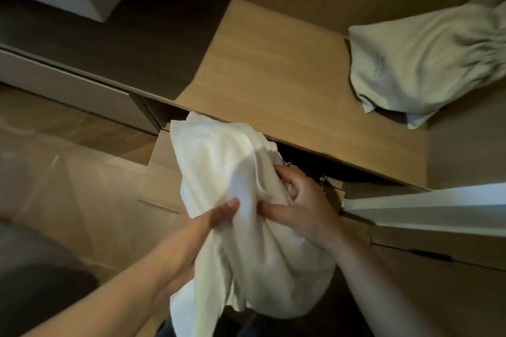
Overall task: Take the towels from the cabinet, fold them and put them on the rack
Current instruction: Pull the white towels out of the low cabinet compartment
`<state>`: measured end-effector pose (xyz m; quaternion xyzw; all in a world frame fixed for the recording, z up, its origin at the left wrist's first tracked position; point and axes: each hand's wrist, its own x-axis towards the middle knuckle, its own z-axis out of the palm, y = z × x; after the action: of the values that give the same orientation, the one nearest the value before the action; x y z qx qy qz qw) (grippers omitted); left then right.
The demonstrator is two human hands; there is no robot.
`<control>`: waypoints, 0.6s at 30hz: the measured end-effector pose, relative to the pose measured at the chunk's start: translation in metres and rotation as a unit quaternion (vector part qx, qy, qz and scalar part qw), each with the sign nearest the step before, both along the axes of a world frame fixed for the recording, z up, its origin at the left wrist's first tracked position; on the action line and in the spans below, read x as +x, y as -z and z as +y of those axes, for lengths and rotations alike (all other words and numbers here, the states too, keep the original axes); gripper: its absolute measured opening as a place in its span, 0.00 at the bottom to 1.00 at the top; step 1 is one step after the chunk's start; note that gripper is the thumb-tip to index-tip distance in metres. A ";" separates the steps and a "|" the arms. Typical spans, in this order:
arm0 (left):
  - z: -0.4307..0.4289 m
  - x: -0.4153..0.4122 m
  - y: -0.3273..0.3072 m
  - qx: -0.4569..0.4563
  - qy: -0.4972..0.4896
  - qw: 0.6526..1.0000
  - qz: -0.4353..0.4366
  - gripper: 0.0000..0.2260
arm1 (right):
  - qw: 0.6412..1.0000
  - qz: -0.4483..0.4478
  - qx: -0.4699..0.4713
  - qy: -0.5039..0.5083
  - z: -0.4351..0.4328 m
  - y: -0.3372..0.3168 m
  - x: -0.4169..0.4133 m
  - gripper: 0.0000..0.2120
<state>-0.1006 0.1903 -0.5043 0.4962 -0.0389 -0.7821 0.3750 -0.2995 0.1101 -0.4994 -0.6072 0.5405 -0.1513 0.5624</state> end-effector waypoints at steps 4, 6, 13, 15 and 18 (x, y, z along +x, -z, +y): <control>0.016 0.000 -0.077 -0.010 -0.007 1.000 -0.004 0.28 | 1.000 -0.011 0.017 0.006 0.015 -0.079 -0.003 0.36; 0.020 -0.003 -0.120 -0.013 -0.009 1.000 -0.009 0.31 | 1.000 -0.010 0.013 0.007 0.020 -0.121 -0.006 0.35; 0.027 -0.023 -0.277 -0.056 0.015 0.998 -0.037 0.31 | 0.999 0.013 -0.032 0.021 0.034 -0.278 -0.027 0.27; 0.026 -0.028 -0.317 -0.074 0.019 0.997 -0.031 0.33 | 0.998 0.023 -0.044 0.024 0.035 -0.317 -0.034 0.30; 0.020 -0.037 -0.371 -0.087 0.028 0.996 -0.020 0.32 | 0.996 0.032 -0.066 0.043 0.035 -0.372 -0.044 0.29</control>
<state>-0.1377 0.2108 -0.1331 0.4763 -0.1281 -0.7756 0.3939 -0.3433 0.1449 -0.1273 -0.6236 0.5726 -0.1912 0.4967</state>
